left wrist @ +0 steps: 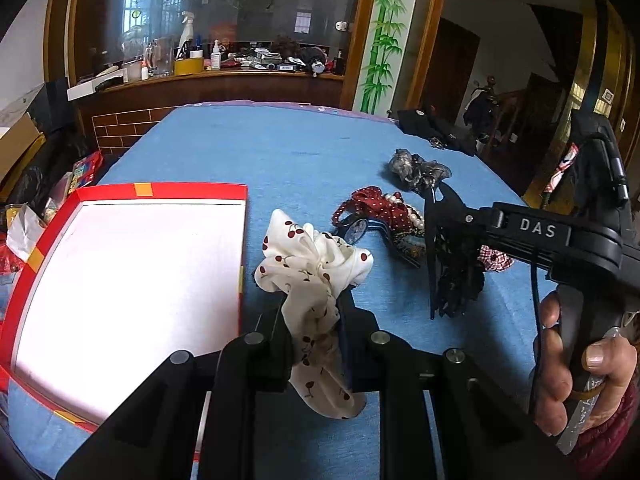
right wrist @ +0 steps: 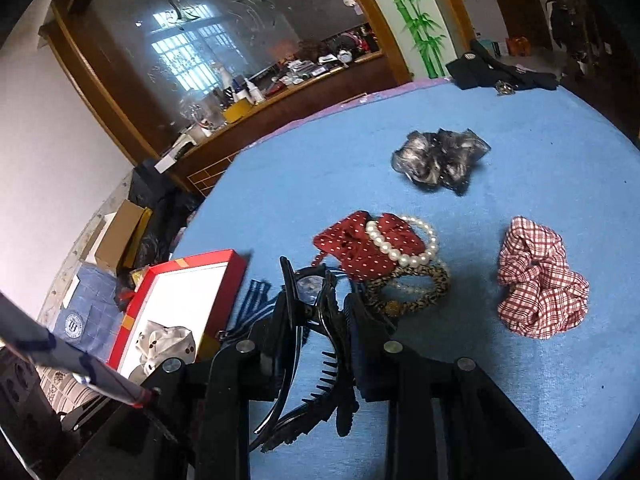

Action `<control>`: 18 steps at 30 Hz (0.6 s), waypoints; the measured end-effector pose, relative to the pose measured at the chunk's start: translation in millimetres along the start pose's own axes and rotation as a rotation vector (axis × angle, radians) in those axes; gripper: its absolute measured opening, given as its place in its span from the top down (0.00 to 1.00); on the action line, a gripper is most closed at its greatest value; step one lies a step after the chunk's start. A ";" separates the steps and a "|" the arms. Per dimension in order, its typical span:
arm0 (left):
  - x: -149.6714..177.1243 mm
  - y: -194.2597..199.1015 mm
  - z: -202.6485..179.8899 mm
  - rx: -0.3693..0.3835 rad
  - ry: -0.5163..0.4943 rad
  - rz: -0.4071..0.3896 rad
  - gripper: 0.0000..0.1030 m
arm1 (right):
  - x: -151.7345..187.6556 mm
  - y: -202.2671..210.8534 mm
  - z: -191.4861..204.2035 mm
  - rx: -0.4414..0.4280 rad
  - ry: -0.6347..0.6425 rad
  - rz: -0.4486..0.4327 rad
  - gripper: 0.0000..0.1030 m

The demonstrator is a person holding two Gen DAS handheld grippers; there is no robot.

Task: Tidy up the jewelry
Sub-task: 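Carry the scrunchie and claw clip over the red-rimmed white box with both tools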

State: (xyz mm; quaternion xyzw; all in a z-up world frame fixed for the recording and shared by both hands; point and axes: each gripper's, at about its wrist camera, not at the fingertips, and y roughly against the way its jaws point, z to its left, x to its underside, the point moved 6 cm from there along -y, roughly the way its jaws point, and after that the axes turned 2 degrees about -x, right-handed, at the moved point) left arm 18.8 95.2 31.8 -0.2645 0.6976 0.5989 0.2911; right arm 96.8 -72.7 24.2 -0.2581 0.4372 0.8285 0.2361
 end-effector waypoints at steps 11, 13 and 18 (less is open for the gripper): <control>-0.1 4.1 9.0 -0.018 0.009 -0.007 0.83 | 3.9 -2.1 15.2 -0.038 0.034 0.004 0.72; 0.0 4.8 8.7 -0.021 0.009 -0.010 0.82 | 3.9 -1.7 17.7 -0.048 0.041 0.001 0.72; 1.1 5.8 14.1 -0.029 0.013 -0.013 0.82 | 6.3 -0.6 25.3 -0.055 0.056 0.003 0.72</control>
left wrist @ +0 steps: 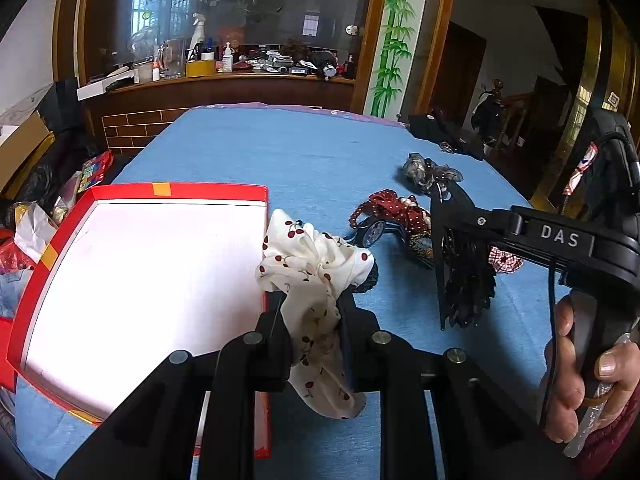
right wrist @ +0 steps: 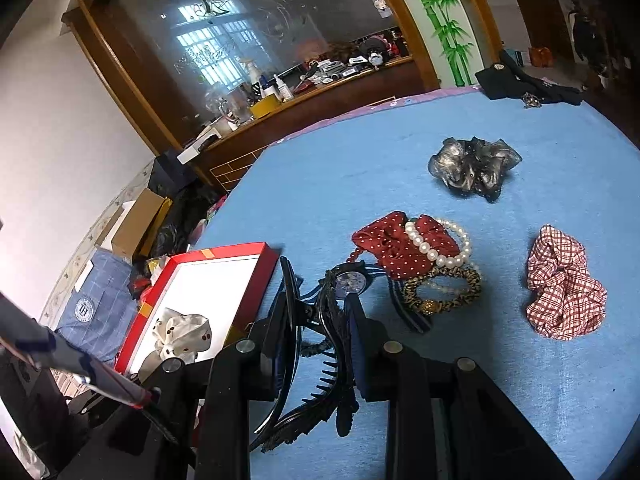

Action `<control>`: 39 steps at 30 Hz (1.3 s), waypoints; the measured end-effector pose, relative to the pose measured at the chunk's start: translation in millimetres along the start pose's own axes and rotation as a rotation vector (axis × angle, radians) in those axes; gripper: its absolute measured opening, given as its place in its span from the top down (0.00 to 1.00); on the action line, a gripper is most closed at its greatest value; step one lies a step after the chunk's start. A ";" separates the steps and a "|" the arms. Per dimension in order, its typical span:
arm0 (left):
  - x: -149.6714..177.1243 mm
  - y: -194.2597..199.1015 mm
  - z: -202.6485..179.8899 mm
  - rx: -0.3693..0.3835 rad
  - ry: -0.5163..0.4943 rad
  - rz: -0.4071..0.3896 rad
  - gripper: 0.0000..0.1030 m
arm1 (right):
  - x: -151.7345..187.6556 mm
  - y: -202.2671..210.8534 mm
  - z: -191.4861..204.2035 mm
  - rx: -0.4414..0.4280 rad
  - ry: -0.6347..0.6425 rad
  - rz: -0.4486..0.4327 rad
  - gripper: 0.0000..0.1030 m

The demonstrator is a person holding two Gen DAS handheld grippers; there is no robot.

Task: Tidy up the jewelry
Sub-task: 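Carry the scrunchie and claw clip over the red-rimmed white box with both tools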

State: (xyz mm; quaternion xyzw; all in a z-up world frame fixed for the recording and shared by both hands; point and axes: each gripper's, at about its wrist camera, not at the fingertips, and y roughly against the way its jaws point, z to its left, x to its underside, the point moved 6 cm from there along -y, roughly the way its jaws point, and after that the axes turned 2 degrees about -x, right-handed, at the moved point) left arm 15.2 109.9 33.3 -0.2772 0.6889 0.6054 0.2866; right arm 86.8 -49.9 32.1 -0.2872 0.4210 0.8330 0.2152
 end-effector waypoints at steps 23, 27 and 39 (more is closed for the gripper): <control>-12.4 22.7 102.4 -0.102 0.073 -0.051 0.82 | 10.9 -45.7 102.0 -0.112 0.093 0.102 0.72; -18.5 25.1 125.0 -0.132 0.078 -0.049 0.81 | 3.6 -55.7 122.9 -0.128 0.113 0.103 0.72; -37.8 22.5 173.8 -0.183 0.094 -0.044 0.81 | -5.3 -87.2 154.2 -0.151 0.121 0.146 0.72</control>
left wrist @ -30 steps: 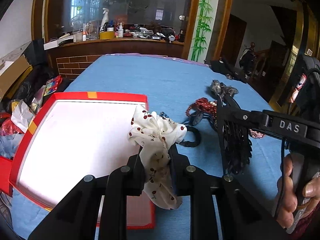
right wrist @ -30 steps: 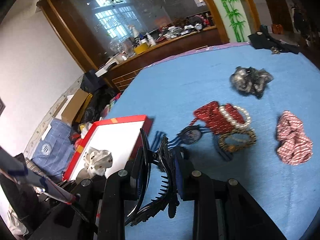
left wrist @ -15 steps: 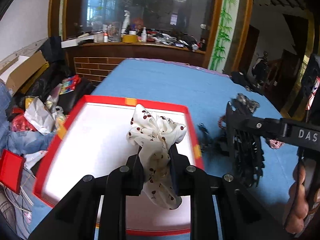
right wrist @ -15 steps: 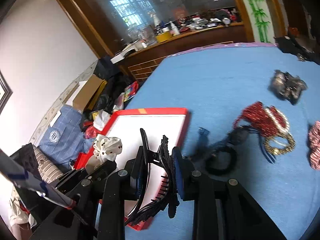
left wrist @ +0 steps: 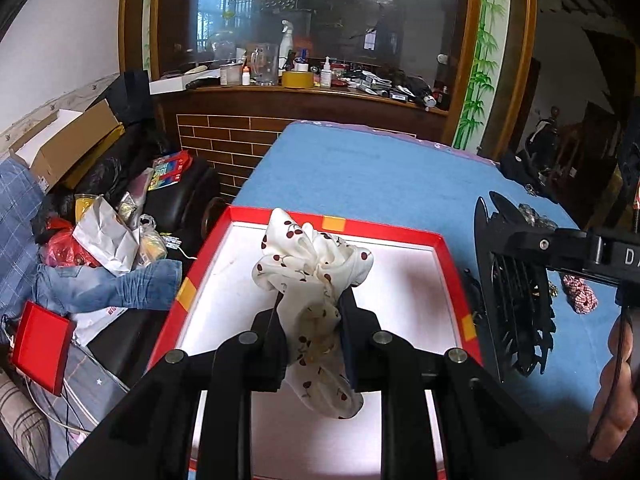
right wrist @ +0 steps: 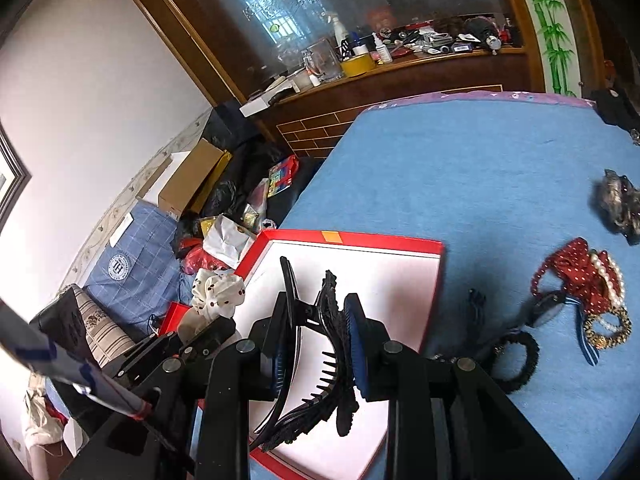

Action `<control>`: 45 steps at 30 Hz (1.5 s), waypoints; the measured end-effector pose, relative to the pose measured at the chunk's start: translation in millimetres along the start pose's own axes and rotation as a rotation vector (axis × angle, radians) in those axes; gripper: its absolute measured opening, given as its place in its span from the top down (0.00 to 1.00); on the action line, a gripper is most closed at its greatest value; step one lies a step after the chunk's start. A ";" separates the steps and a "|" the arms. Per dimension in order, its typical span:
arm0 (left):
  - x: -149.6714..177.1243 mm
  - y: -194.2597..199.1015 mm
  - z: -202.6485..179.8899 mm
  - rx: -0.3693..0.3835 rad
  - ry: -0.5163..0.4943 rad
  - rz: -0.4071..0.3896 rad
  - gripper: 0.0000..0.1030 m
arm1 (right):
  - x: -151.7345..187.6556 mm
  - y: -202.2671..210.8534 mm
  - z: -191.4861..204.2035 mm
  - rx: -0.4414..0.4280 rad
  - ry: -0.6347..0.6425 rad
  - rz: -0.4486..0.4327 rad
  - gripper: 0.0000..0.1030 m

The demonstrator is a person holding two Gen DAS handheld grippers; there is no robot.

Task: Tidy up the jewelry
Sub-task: 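Carry the scrunchie and claw clip over the red-rimmed white box with both tools, then open the left tool dropping the scrunchie while the right releases the claw clip in the box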

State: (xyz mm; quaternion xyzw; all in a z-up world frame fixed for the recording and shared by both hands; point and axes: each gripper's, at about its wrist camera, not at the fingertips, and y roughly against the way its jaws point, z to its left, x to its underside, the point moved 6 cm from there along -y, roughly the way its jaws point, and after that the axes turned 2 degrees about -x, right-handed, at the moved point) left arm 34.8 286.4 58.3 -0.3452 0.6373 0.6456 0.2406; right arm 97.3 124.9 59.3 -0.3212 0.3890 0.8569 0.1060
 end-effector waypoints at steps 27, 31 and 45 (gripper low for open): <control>-15.2 -123.2 13.1 -0.014 0.066 0.243 0.78 | -18.3 -115.7 -29.8 0.113 -0.042 0.149 0.71; -13.5 -130.0 16.6 -0.018 0.075 0.251 0.77 | -19.1 -122.3 -32.7 0.125 -0.043 0.154 0.71; -14.5 -127.8 17.1 -0.070 0.035 0.231 0.31 | -25.4 -121.7 -32.4 0.111 -0.021 0.143 0.53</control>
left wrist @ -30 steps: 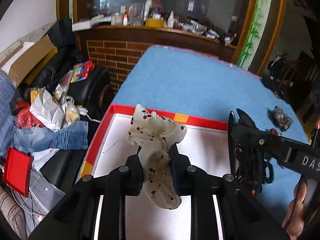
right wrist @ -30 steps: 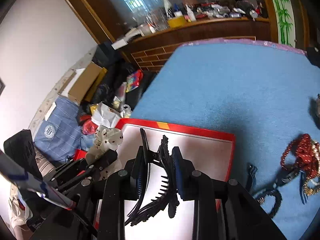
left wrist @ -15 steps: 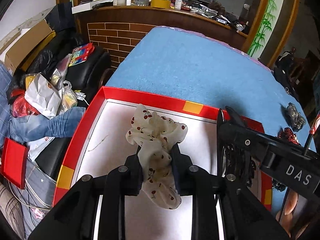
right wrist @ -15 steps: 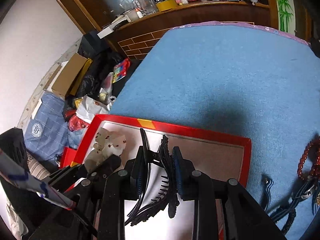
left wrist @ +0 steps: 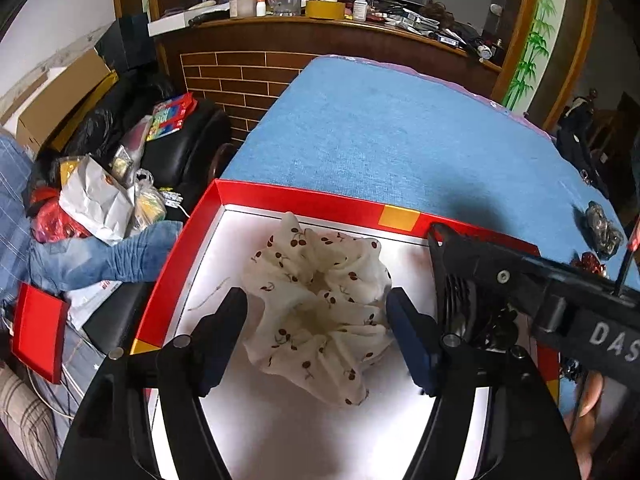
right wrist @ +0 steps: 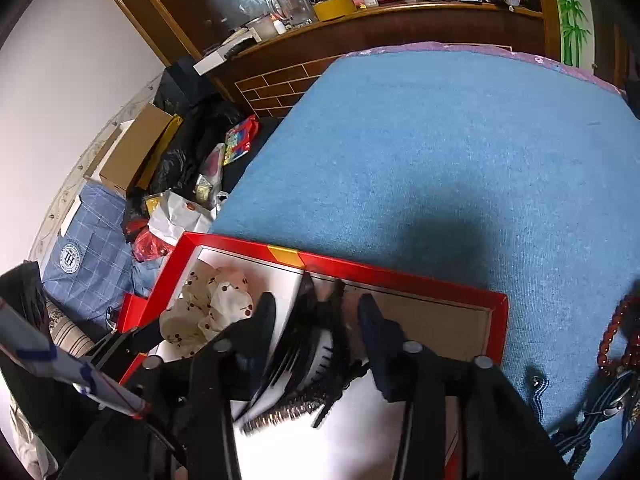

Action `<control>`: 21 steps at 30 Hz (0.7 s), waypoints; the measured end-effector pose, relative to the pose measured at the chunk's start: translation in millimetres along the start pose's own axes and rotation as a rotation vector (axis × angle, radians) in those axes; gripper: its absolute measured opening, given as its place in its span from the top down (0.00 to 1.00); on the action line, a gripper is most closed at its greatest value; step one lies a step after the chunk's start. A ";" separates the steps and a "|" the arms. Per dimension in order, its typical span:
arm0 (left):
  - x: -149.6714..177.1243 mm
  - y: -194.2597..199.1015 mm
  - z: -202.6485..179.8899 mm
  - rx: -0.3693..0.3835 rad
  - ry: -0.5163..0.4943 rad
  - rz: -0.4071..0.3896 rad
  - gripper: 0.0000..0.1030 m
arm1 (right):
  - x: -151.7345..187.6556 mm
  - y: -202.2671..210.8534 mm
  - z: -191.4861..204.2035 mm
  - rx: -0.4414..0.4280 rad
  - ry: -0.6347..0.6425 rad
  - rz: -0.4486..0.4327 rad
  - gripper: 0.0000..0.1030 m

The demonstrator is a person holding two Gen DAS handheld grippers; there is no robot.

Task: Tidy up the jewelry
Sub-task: 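Open the left tool dropping the scrunchie while the right releases the claw clip in the box, then move the right tool to the red plaid scrunchie and grasp it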

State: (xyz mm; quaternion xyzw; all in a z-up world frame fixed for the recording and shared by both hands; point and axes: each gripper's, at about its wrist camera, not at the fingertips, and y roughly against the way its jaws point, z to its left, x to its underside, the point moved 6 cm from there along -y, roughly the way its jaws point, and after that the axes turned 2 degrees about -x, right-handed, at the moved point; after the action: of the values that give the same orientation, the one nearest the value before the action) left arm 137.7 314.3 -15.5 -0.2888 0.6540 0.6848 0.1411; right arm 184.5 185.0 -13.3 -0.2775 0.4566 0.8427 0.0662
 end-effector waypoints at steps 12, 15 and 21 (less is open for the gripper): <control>20.9 22.2 -17.3 -0.039 -0.083 -0.033 0.31 | 10.1 63.8 -8.8 -0.087 -0.018 -0.081 0.53; 19.1 37.0 -27.0 -0.047 -0.096 -0.071 0.31 | 15.6 85.3 -15.4 -0.098 -0.016 -0.104 0.53; 16.6 80.4 -60.1 0.020 -0.097 -0.146 0.31 | 28.3 139.3 -44.7 -0.091 0.000 -0.167 0.53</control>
State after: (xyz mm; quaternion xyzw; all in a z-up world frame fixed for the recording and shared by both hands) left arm 91.3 244.1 41.6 -0.3008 0.6304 0.6792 0.2254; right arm 128.2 64.9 54.6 -0.3176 0.3929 0.8541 0.1236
